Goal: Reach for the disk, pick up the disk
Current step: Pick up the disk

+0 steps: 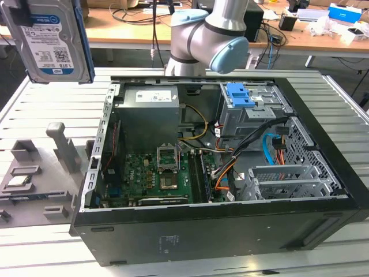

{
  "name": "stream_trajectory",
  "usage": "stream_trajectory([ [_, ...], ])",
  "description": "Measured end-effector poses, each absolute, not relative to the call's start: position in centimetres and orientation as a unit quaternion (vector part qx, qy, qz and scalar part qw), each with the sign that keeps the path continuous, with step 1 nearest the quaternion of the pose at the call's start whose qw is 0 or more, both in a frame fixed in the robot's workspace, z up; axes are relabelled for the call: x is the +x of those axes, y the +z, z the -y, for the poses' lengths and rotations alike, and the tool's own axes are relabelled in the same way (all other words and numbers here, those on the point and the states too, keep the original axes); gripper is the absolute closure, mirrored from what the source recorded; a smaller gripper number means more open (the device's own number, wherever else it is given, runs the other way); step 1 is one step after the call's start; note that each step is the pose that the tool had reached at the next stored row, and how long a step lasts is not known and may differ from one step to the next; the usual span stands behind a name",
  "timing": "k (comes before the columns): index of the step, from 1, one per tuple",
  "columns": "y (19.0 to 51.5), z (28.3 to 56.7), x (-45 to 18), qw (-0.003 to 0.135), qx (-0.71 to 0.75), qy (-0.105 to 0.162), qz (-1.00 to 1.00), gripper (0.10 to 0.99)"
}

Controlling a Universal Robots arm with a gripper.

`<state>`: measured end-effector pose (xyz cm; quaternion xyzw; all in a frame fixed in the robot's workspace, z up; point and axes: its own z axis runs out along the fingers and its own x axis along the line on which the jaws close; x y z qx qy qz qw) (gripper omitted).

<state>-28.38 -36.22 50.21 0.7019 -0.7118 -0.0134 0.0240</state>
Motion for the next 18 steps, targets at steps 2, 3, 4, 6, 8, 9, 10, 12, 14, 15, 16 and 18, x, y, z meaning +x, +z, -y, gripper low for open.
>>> stream_trajectory([
  [2, 50.2, 36.2, -27.6, 0.024, 0.702, -0.014, 0.712, 0.718],
  [3, 50.2, 36.2, -27.1, 0.024, 0.702, -0.014, 0.712, 0.718],
  [4, 50.2, 36.2, -26.6, 0.024, 0.702, -0.014, 0.712, 0.718],
  [6, 50.2, 36.2, -25.8, 0.025, 0.702, -0.014, 0.712, 0.718],
  [8, 50.2, 36.2, -25.1, 0.025, 0.702, -0.014, 0.712, 0.718],
  [9, 50.2, 36.2, -24.6, 0.025, 0.702, -0.014, 0.712, 0.718],
  [10, 50.2, 36.2, -24.3, 0.025, 0.702, -0.014, 0.712, 0.718],
  [12, 50.2, 36.2, -23.6, 0.025, 0.702, -0.014, 0.712, 0.718],
  [14, 50.2, 36.2, -22.5, 0.025, 0.702, -0.014, 0.712, 0.718],
  [15, 50.2, 36.2, -22.3, 0.025, 0.702, -0.014, 0.712, 0.718],
  [16, 50.2, 36.2, -21.7, 0.025, 0.702, -0.015, 0.712, 0.718],
  [18, 50.2, 36.1, -20.4, 0.025, 0.702, -0.015, 0.712, 0.718],
])
